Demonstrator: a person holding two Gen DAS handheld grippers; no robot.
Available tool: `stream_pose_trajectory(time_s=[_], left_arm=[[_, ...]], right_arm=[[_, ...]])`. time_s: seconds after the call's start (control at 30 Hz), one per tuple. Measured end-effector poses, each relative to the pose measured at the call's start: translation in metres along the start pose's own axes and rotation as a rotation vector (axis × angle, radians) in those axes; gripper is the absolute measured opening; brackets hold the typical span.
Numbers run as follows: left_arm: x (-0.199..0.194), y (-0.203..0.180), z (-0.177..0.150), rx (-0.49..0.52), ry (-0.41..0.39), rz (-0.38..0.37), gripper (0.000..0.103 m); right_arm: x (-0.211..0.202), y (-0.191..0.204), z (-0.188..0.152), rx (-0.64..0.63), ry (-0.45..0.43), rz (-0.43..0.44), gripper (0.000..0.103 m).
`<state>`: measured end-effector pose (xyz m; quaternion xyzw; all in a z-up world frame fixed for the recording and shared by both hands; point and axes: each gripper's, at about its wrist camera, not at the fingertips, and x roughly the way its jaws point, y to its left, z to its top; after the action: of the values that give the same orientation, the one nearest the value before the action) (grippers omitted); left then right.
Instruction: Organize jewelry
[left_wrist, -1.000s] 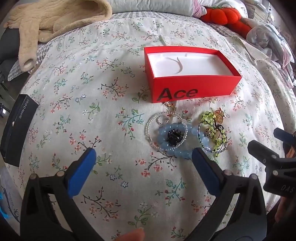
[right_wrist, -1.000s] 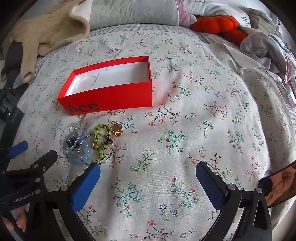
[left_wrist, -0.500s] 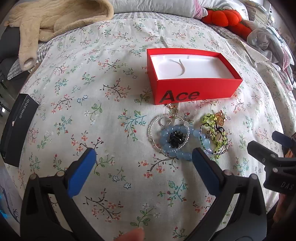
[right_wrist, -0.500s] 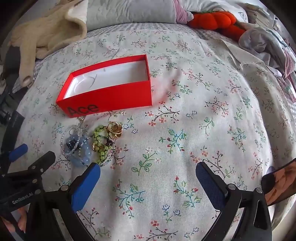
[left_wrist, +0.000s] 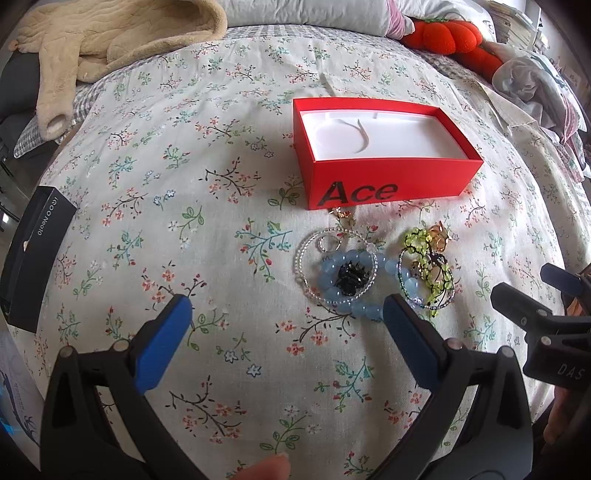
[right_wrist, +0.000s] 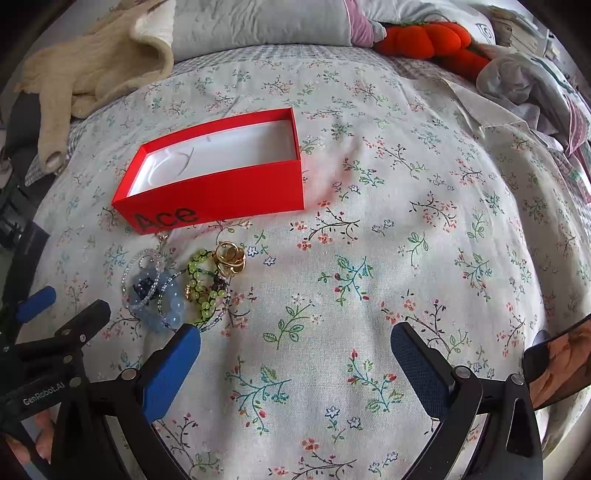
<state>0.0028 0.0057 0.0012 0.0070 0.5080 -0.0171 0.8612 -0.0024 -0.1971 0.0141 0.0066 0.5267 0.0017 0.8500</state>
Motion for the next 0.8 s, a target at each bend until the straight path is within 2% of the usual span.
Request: stream_pose_trajectory(time_s=[0.8], left_arm=[[-0.0020, -0.0043, 0.0010, 0.003, -0.005, -0.001, 0.103]], right_arm=[[0.0019, 0.0001, -0.0016, 0.002, 0.005, -0.002, 0.103]])
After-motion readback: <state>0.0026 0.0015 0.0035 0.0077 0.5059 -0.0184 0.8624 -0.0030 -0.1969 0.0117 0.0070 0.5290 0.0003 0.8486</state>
